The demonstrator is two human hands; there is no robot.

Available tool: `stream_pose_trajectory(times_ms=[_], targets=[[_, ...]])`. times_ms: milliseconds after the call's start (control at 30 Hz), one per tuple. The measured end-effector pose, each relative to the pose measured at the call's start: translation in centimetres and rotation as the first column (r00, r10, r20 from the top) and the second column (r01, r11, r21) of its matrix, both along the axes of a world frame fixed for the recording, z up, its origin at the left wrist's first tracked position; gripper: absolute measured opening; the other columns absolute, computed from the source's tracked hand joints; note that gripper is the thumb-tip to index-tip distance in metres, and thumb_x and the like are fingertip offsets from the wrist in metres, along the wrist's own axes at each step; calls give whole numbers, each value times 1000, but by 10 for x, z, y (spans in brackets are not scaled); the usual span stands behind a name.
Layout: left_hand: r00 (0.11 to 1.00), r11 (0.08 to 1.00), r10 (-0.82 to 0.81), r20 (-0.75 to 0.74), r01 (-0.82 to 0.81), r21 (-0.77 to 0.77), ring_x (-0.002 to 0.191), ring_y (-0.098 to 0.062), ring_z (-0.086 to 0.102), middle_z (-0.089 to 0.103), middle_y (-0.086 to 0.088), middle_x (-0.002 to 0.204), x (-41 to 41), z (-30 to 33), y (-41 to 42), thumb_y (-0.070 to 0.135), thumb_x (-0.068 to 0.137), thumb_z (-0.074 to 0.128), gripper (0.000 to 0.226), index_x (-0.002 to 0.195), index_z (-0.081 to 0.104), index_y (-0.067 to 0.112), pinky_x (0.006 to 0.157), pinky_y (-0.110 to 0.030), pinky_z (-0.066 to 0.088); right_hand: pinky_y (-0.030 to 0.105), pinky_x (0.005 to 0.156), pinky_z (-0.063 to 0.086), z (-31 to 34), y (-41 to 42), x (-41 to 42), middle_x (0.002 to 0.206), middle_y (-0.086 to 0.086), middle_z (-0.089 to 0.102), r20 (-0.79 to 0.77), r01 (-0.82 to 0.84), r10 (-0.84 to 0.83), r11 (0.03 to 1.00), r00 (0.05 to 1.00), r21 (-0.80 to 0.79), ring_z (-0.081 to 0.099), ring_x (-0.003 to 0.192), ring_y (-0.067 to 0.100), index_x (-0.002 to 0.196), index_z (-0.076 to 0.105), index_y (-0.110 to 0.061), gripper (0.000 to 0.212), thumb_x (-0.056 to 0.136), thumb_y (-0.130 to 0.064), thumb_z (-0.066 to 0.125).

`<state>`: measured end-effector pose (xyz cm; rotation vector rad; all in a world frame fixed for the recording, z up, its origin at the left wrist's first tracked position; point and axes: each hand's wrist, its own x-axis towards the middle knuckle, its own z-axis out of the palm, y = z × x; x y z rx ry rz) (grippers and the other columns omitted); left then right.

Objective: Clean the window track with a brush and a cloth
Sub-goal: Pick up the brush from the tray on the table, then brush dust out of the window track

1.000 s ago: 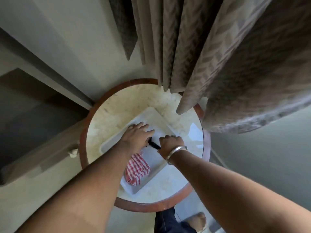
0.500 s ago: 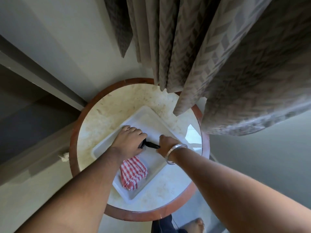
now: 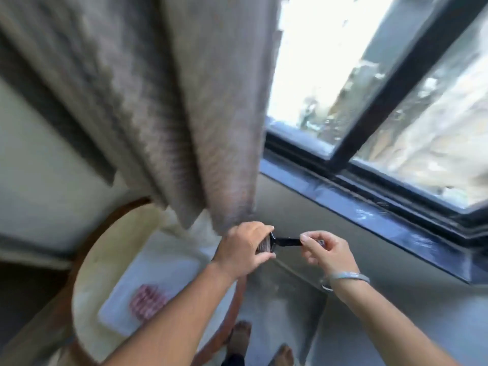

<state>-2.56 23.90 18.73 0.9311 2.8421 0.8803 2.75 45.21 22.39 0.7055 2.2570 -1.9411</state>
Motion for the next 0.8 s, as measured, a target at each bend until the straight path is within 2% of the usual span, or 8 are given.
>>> stream_pose_trajectory(times_ms=[100,267,367,433,533,600,700,800], targets=[[990,991,-115,-79,120,59,104,-20,67,70,1,113,-17,22,75,45,66,84,64,120,66,18,85,-33,56,17,50,51,23,52,17,65,4,70,-101,239,-238,971,966,-1,64,56,11,78,76,-18,7,85,-20,73],[911,917,-326,-252,369,151,106,-20,63,67,1,115,-41,51,178,41,68,85,62,121,64,17,89,-33,53,23,63,59,43,106,35,86,3,78,-210,376,-375,926,903,-38,73,76,23,89,78,-21,14,86,-10,70],[845,875,-385,-371,462,143,121,-26,57,61,-6,130,-56,46,206,47,74,80,67,130,61,15,99,-42,49,29,70,62,44,129,43,94,9,78,-251,472,-478,877,842,-88,75,84,28,94,77,-16,15,89,-8,66],[867,936,-275,-414,340,90,139,-35,41,46,-15,149,-69,30,200,61,78,69,85,142,50,10,115,-51,33,27,67,61,44,143,50,91,7,78,-292,545,-547,833,784,-97,76,83,26,92,77,-18,20,91,-6,62],[961,1000,12,-275,-10,7,152,-38,2,6,-24,163,-92,6,181,77,80,46,111,155,17,2,122,-56,2,23,65,60,45,164,62,88,1,78,-351,643,-626,761,696,-84,76,80,23,92,76,-22,24,94,-7,58],[971,991,72,-228,-95,-92,151,-39,-8,-7,-28,161,-108,-2,176,81,80,36,117,154,5,-5,120,-60,-3,25,68,61,47,175,67,88,0,78,-375,684,-655,726,656,-70,76,80,23,94,75,-21,19,94,-11,59],[974,966,47,-220,-100,-238,149,-38,-16,-24,-26,158,-125,-9,178,83,79,30,121,151,-14,-3,119,-64,-2,26,71,61,51,182,66,89,0,78,-385,705,-675,705,630,-82,76,81,24,98,74,-18,16,90,-24,61],[968,957,78,-237,-140,-256,147,-32,-28,-40,-15,155,-128,-18,179,85,75,31,123,149,-28,6,120,-58,-10,29,73,62,54,176,53,95,4,77,-408,693,-661,716,630,-89,76,83,25,103,72,-16,22,89,-30,61]])
